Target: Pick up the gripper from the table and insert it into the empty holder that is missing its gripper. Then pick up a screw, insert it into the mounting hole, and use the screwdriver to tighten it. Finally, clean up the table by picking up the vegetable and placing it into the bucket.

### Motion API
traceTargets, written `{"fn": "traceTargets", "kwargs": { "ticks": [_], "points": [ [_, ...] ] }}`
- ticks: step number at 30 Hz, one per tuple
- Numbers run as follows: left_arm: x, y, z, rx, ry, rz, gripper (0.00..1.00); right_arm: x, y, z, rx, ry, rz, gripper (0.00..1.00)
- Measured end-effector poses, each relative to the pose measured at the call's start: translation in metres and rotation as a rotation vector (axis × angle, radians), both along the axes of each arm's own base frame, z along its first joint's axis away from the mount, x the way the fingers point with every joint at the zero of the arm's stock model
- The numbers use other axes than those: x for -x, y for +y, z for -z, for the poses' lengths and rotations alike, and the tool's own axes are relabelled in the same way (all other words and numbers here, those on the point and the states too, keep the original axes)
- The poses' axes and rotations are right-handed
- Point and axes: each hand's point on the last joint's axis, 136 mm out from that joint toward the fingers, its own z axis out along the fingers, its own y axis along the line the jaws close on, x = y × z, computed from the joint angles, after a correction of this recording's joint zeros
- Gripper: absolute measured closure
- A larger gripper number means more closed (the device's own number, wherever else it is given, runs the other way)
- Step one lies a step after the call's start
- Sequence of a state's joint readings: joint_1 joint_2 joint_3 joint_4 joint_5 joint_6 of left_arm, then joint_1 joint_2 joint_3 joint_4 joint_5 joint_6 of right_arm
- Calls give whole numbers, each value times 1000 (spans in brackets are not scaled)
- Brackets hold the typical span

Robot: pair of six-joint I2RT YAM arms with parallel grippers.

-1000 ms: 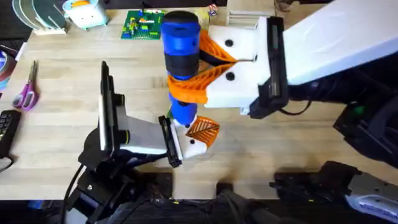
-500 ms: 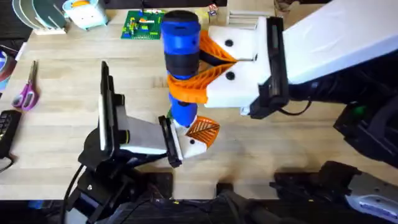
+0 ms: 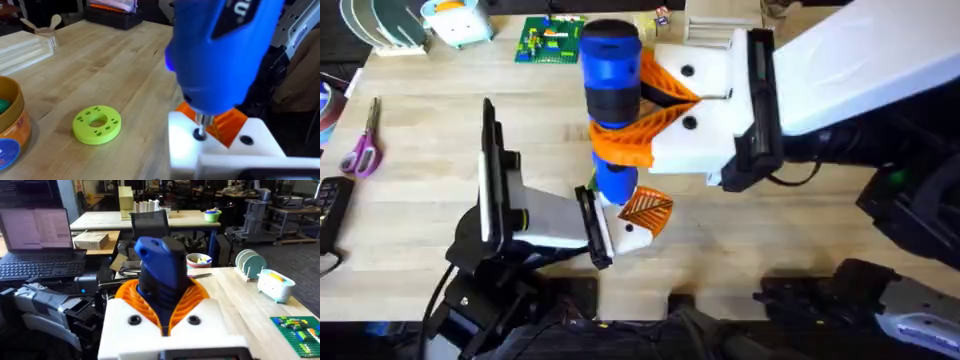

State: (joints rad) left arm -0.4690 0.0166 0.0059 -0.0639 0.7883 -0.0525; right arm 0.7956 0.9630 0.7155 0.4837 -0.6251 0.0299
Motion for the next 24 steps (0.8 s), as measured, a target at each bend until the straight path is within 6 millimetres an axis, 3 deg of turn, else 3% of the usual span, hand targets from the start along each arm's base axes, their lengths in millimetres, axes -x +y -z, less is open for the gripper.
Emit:
{"fn": "traceTargets", "kwargs": {
  "ticks": [24],
  "points": [
    [0,0,0,0,0,0,993,-3,-5,1,7,27,16,978]
  ]
}}
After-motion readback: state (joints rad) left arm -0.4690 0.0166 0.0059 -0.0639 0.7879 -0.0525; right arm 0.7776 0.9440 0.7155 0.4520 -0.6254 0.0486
